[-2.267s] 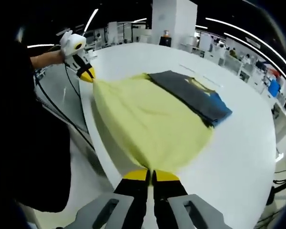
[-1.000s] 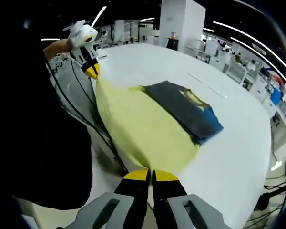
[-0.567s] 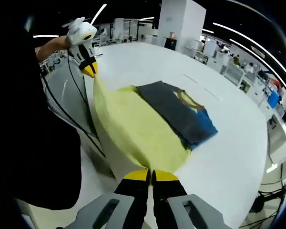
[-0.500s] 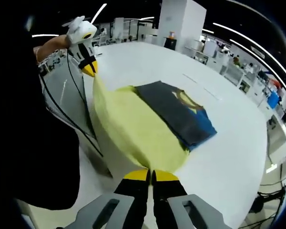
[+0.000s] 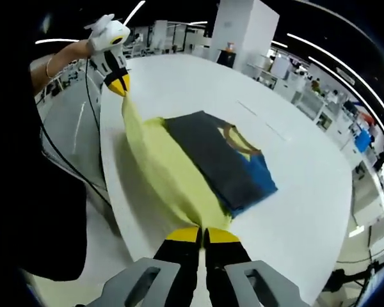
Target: Fold the garment on the visible template until the final outline fits inside the template.
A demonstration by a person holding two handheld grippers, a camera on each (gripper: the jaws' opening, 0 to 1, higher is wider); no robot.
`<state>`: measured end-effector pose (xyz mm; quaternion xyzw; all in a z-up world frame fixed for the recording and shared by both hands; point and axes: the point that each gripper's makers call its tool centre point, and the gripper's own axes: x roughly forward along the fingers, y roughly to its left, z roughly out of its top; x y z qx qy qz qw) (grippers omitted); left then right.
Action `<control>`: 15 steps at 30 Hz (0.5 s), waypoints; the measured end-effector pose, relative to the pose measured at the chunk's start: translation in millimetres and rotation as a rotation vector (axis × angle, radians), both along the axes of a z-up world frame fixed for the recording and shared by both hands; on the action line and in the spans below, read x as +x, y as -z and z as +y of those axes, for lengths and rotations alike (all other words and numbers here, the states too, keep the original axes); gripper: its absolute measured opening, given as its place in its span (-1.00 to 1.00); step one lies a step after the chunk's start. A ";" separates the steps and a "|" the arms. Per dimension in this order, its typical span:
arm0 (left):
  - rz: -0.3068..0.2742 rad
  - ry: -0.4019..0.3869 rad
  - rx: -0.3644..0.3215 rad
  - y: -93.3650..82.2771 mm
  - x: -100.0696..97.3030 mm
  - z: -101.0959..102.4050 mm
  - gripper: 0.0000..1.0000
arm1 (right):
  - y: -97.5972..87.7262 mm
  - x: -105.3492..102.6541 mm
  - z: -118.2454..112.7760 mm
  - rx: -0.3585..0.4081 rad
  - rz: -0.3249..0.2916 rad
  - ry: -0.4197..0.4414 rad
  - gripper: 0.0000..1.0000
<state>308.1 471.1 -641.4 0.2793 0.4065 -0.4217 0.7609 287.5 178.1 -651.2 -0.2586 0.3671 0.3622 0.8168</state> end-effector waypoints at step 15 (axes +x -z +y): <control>-0.126 -0.055 -0.014 -13.3 46.6 -2.5 -0.99 | -20.5 48.5 -1.8 -0.012 -0.085 0.025 -1.00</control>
